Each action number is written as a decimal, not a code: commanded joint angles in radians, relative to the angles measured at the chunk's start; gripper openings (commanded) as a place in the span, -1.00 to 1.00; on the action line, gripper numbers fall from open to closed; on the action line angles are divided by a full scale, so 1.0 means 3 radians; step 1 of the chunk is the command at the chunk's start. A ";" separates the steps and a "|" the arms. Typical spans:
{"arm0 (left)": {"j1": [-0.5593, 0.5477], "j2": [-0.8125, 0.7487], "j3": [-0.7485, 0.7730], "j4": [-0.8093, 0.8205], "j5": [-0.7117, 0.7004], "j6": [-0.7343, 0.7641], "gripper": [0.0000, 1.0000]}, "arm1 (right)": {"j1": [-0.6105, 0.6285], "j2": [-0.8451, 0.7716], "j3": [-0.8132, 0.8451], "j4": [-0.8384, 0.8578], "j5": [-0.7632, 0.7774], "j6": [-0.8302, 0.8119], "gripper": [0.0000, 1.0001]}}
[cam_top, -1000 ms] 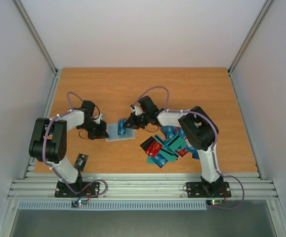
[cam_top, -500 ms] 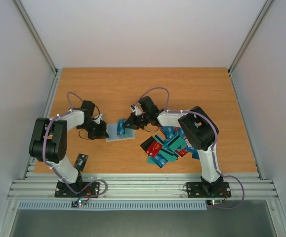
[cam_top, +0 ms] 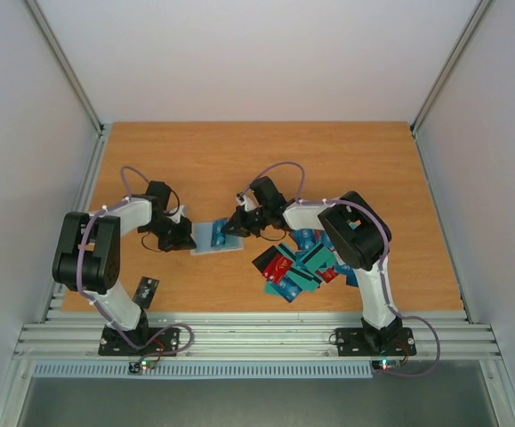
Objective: Put the credit cards into the card holder
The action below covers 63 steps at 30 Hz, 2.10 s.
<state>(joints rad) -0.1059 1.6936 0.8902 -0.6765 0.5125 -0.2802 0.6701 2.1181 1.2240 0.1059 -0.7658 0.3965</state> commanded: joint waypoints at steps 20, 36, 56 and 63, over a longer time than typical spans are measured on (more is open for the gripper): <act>0.0014 0.0117 0.0017 0.0031 0.0039 0.0053 -1.00 | 0.0042 0.0064 0.0030 -0.0176 -0.0229 0.0210 -0.98; 0.0015 0.0156 0.0034 0.0021 0.0040 0.0080 -0.99 | 0.0044 0.0098 0.0193 -0.0598 -0.0281 0.0162 -0.98; 0.0015 0.0123 0.0025 -0.0006 -0.0031 0.0075 -1.00 | 0.0096 -0.0258 0.0332 -0.1365 0.0295 -0.0268 -0.98; 0.0015 0.0123 0.0021 -0.0018 -0.0022 0.0085 -1.00 | 0.0097 -0.0423 0.0475 -0.1494 0.0666 -0.0426 -0.97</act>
<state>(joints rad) -0.1005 1.7061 0.8925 -0.6769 0.5377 -0.2752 0.6914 2.0403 1.3262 -0.2962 -0.6579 0.3153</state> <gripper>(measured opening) 0.018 0.015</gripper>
